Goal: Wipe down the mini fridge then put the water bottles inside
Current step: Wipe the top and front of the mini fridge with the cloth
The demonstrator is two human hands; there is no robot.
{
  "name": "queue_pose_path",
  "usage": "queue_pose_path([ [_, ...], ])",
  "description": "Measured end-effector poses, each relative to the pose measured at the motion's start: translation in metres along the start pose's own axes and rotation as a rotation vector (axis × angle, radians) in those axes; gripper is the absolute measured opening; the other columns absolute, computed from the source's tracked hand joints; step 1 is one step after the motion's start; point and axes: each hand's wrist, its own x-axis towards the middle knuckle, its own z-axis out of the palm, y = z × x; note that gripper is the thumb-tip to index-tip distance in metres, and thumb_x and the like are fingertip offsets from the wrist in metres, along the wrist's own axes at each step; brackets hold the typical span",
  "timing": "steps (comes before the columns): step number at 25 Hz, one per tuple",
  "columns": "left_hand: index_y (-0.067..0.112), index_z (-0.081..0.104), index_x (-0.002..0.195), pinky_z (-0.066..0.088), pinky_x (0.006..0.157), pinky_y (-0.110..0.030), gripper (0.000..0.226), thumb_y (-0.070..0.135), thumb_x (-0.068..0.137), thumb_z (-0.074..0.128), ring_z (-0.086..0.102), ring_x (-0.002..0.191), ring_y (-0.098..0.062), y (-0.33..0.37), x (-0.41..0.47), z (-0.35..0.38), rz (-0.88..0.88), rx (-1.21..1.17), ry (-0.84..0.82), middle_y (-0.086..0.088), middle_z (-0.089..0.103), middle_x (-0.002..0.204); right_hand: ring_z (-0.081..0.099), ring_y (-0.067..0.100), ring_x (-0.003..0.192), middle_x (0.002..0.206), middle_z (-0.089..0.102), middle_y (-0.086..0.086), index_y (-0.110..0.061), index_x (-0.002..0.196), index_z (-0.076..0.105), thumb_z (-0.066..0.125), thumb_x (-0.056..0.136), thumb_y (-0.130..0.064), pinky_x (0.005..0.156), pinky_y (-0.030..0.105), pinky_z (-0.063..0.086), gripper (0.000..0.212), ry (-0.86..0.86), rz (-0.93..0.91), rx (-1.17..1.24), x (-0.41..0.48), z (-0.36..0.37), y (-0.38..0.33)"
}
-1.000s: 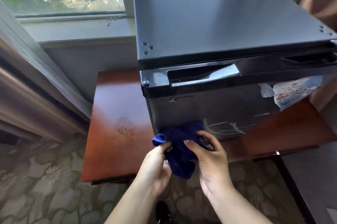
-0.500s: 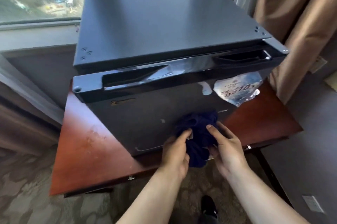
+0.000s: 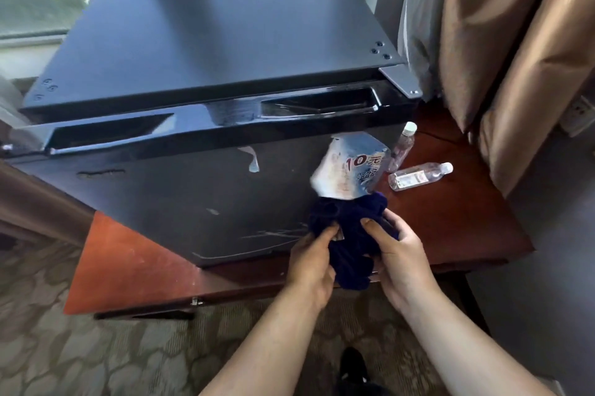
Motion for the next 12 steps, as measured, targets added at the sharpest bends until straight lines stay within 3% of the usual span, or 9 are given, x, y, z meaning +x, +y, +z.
queue_pose_path([
  [4,0.009,0.076,0.111,0.065,0.072,-0.037,0.017,0.007,0.096,0.067,0.08,0.083,-0.025,0.002,-0.007,-0.016,0.027,-0.007,0.031,-0.018,0.08,0.108,0.073,0.037,0.106,0.117,0.075,0.018,-0.01,0.123,0.066,0.074,0.088,-0.008,0.098,0.059,0.055,0.036,-0.006,0.095,0.043,-0.003,0.004,0.013],
  [6,0.009,0.075,0.115,0.064,0.081,-0.041,0.02,0.01,0.096,0.067,0.08,0.087,-0.024,0.018,-0.017,-0.036,0.068,0.006,0.056,-0.015,0.081,0.107,0.073,0.038,0.104,0.115,0.075,0.02,-0.008,0.113,0.068,0.076,0.086,-0.006,0.096,0.056,0.056,0.028,0.0,0.117,0.065,-0.012,0.028,0.021],
  [10,0.008,0.071,0.124,0.061,0.093,-0.045,0.028,0.014,0.098,0.062,0.078,0.101,-0.026,0.077,-0.054,-0.092,0.222,0.037,0.064,-0.016,0.078,0.118,0.075,0.027,0.088,0.099,0.078,0.016,-0.019,0.086,0.073,0.08,0.08,-0.002,0.079,0.039,0.059,0.02,-0.11,0.08,0.112,-0.051,0.103,0.04],
  [12,0.002,0.067,0.128,0.062,0.093,-0.045,0.037,0.017,0.095,0.059,0.075,0.107,-0.03,0.109,-0.075,-0.117,0.321,0.037,0.065,-0.02,0.076,0.121,0.075,0.024,0.086,0.095,0.078,0.016,-0.015,0.088,0.074,0.083,0.076,0.0,0.078,0.037,0.061,0.021,-0.202,0.01,0.061,-0.07,0.139,0.044],
])
